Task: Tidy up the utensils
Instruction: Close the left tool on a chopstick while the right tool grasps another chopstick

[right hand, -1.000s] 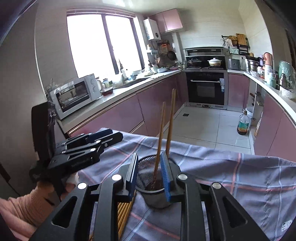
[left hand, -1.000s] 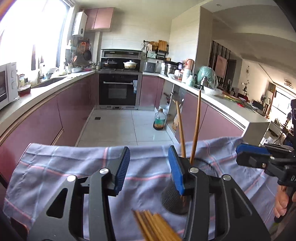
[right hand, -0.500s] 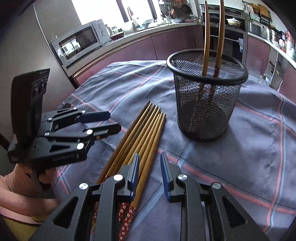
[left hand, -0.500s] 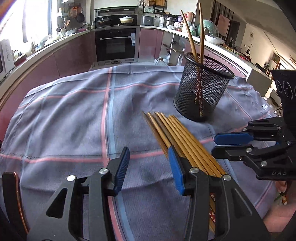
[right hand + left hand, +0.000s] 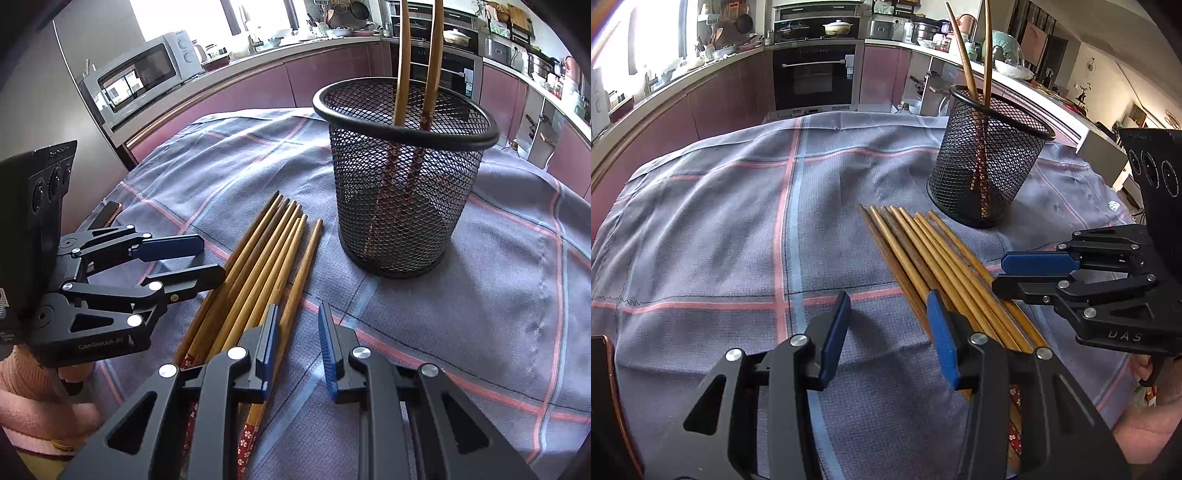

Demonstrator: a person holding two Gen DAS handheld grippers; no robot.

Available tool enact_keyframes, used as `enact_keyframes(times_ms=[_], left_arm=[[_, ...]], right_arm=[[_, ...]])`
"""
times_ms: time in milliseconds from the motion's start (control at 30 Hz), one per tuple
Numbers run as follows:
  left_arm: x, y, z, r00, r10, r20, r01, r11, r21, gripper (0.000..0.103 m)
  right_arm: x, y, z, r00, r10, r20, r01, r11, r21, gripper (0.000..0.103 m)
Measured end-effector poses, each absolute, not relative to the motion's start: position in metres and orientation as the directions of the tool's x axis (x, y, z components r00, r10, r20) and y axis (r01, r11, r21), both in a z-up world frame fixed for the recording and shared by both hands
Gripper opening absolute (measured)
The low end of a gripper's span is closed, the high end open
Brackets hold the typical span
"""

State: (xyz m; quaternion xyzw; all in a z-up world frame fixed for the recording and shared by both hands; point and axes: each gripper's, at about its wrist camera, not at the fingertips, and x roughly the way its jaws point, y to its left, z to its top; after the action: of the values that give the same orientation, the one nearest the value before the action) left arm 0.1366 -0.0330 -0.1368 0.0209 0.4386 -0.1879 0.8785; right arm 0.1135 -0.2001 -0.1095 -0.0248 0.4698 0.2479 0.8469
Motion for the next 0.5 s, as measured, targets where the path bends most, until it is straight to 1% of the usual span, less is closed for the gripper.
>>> enact_keyframes(times_ms=[167,233,400,500], left_arm=[[0.1397,-0.0321,-0.1373,0.531,-0.316,-0.786,0.353,0.926,-0.133,0.042],[0.1402,-0.0329,-0.1373,0.526,-0.321,-0.788,0.361,0.923,-0.135,0.037],[0.1398,-0.0314,-0.1372,0.514,-0.331,-0.791,0.378,0.916,-0.137,0.03],[0.1427,-0.0275,-0.1384,0.497,-0.348,-0.794,0.377,0.912,-0.164,0.03]], right_arm=[[0.1158,-0.1992,-0.1099,0.437,0.385,-0.813,-0.443,0.879,0.178,0.02],[0.1172,-0.1987,-0.1113,0.437,0.371,-0.819,-0.439,0.883,0.166,0.019],[0.1174,-0.1968,-0.1116,0.441,0.363,-0.821,-0.443,0.884,0.152,0.019],[0.1189,-0.1973,-0.112,0.44,0.366,-0.82,-0.441,0.883,0.158,0.019]])
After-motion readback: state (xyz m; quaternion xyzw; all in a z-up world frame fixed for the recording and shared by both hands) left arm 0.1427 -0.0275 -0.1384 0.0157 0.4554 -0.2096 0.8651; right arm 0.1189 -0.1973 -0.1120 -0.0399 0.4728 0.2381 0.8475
